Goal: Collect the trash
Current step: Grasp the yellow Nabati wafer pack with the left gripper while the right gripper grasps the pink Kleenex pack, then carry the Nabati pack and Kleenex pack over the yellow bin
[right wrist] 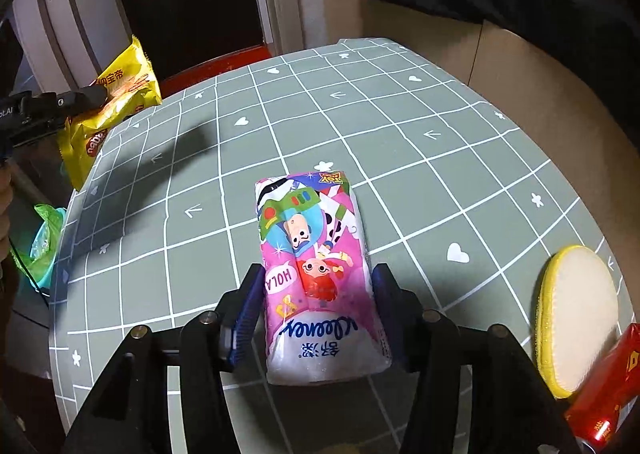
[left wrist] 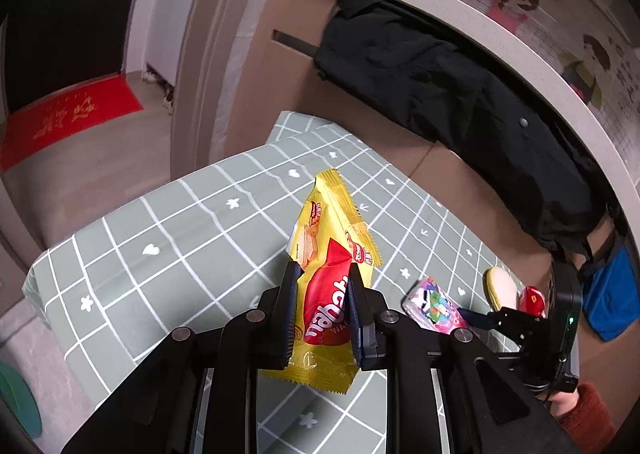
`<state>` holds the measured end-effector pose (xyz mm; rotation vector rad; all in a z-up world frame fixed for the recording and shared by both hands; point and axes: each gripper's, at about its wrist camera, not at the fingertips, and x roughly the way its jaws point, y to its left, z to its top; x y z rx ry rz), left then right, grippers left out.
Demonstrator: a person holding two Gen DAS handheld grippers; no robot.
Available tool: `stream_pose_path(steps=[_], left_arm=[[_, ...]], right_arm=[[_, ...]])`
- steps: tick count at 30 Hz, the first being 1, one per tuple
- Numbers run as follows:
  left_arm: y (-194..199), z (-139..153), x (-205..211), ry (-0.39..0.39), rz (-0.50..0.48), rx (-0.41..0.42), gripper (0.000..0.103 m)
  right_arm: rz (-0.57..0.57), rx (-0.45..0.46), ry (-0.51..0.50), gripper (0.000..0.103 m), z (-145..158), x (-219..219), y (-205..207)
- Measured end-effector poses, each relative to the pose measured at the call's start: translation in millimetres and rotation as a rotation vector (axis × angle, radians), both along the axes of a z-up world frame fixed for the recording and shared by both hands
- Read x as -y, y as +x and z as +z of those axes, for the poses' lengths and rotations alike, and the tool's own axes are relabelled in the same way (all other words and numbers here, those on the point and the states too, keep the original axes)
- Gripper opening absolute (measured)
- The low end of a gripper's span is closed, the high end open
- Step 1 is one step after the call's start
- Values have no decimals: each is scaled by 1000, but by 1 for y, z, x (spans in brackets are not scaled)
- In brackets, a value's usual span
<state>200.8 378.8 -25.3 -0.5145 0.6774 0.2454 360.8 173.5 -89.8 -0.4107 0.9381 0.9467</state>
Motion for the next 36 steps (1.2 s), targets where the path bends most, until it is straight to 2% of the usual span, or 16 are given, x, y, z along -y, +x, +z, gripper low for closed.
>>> stream_pose_path(steps=[6,13,16,28,36], left_arm=[[10,15,32,86,-56,21,22],[29,36,79,117,-111,73,22],[39,53,107,139,-150,117,22],[61,115,240,265,-323,297,22],[68,133,315,305,-432,353,22]], right_arm=[[-38,33,51,41,28,20,-17],[-140,108,95,41,80,70,-37],[-193,174,96,41,98,95,-43],[-461,306,307,41,172,241,-53],[-594,376,337,41,193,317,-73]])
